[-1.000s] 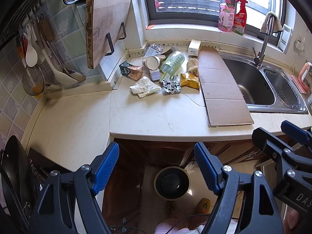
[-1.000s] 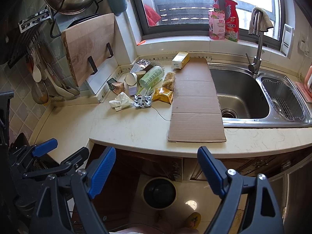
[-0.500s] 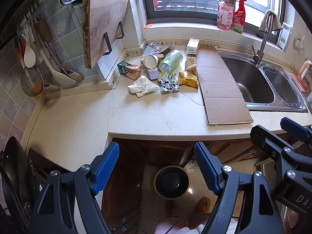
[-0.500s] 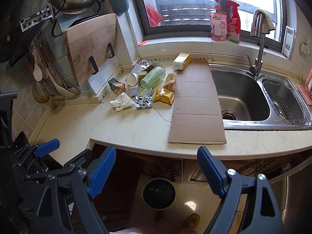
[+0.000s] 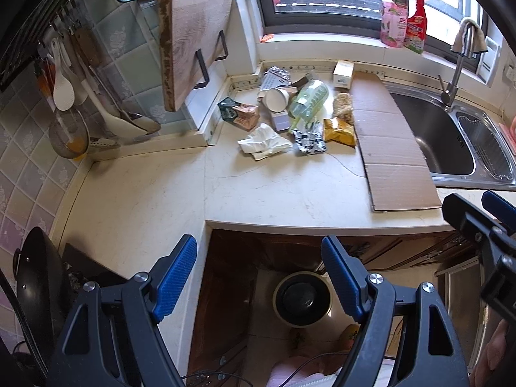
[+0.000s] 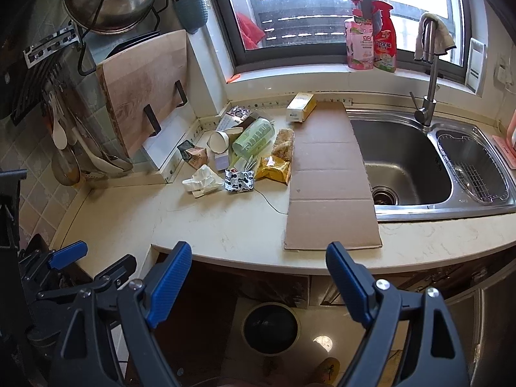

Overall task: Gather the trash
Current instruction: 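Move both tools toward the trash pile, right tool reaching the loofah sponge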

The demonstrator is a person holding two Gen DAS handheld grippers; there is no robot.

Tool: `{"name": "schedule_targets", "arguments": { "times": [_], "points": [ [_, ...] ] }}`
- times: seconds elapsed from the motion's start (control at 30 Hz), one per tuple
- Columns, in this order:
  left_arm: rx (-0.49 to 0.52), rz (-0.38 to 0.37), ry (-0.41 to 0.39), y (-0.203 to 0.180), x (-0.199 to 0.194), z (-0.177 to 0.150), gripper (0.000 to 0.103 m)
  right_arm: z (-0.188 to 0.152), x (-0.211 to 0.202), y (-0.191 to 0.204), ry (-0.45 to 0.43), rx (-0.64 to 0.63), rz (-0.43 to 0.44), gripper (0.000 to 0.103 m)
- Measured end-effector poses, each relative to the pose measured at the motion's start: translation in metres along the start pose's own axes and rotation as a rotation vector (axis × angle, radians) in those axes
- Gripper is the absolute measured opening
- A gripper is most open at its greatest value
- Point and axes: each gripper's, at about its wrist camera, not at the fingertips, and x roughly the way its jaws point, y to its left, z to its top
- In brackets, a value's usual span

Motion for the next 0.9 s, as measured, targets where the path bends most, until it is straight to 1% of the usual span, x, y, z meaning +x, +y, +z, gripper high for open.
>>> {"name": "schedule_targets", "arguments": {
  "times": [0.1,0.2,0.3,0.47,0.57,0.63,0.73,0.83,0.9],
  "points": [
    [-0.026,0.006,0.011,0.016,0.0,0.005,0.077,0.003,0.005,0.003,-0.005,0.014,0.016,0.086],
    [-0.05,-0.009,0.01,0.027,-0.001,0.008,0.077,0.008,0.008,0.006,-0.013,0.029,0.032,0.086],
    [-0.074,-0.027,0.004,0.035,-0.001,0.013,0.077,0.015,0.008,0.01,-0.049,0.013,0.028,0.086],
    [-0.11,-0.042,0.009,0.036,0.002,0.02,0.077,0.04,0.019,0.005,-0.051,-0.007,0.053,0.086],
    [-0.137,-0.013,0.018,0.034,0.009,0.028,0.077,0.064,0.034,-0.006,-0.048,-0.017,0.072,0.086],
    [-0.175,0.013,0.034,0.033,0.016,0.035,0.077,0.081,0.049,-0.015,-0.027,-0.028,0.093,0.085],
    [-0.243,0.038,0.065,0.033,0.028,0.044,0.077,0.103,0.076,-0.028,0.019,-0.051,0.119,0.081],
    [-0.299,0.089,0.094,0.026,0.044,0.056,0.077,0.128,0.114,-0.042,0.079,-0.09,0.142,0.079],
    [-0.336,0.109,0.11,0.02,0.058,0.065,0.077,0.138,0.135,-0.049,0.116,-0.109,0.156,0.077]
  ]
}}
